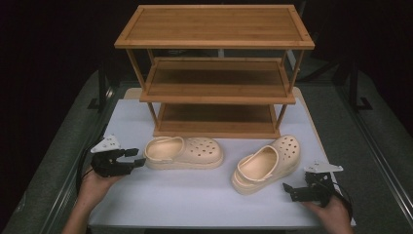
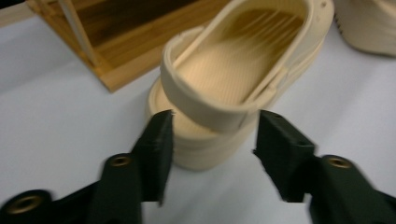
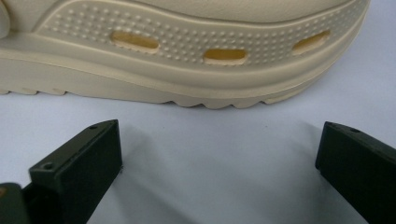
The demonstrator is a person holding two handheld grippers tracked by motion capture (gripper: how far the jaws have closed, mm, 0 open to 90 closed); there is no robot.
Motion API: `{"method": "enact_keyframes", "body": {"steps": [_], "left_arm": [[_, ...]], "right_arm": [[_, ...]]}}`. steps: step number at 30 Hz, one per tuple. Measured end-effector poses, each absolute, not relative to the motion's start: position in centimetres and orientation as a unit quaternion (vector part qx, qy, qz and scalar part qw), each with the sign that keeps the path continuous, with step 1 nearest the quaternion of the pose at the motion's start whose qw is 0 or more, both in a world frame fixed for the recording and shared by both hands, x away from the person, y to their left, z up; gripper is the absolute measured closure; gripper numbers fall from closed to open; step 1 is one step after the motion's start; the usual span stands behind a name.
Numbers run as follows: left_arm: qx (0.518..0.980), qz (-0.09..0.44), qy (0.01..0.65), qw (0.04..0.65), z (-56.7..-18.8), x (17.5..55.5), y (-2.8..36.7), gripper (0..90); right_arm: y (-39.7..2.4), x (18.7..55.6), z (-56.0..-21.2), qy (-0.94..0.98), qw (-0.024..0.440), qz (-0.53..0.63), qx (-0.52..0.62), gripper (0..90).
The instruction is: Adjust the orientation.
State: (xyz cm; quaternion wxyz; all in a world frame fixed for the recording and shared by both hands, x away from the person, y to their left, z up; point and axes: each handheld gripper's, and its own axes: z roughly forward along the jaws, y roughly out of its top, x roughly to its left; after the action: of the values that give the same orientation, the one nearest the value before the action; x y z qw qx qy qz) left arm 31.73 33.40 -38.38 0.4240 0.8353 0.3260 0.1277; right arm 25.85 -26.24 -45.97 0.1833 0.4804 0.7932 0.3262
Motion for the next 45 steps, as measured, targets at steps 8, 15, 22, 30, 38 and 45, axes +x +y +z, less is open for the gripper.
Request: {"method": "enact_keyframes", "body": {"steps": [8, 15, 22, 30, 38, 45], "left_arm": [[0.837, 0.107, 0.323, 0.427, -37.2, 34.1, 33.2, 84.8], [0.844, 0.095, 0.317, 0.422, -36.6, 36.9, 32.6, 90.0], [0.842, 0.097, 0.328, 0.416, -37.1, 40.0, 31.9, 90.0], [0.836, 0.070, 0.342, 0.423, -40.1, 42.2, 31.4, 90.0], [0.856, 0.048, 0.334, 0.393, -41.4, 42.6, 30.6, 90.0], [0.858, 0.046, 0.335, 0.386, -41.3, 42.0, 30.7, 90.0]], "right_arm": [[-26.3, 25.9, -46.0, 0.793, 0.183, 0.326, 0.480, 0.1], [-26.3, 25.9, -46.0, 0.793, 0.183, 0.327, 0.480, 0.1], [-26.3, 25.9, -46.0, 0.793, 0.182, 0.327, 0.481, 0.0], [-26.3, 25.9, -46.0, 0.793, 0.182, 0.327, 0.481, 0.1], [-26.3, 25.9, -46.0, 0.793, 0.182, 0.327, 0.481, 0.1], [-26.3, 25.9, -46.0, 0.793, 0.182, 0.327, 0.481, 0.1]]}}
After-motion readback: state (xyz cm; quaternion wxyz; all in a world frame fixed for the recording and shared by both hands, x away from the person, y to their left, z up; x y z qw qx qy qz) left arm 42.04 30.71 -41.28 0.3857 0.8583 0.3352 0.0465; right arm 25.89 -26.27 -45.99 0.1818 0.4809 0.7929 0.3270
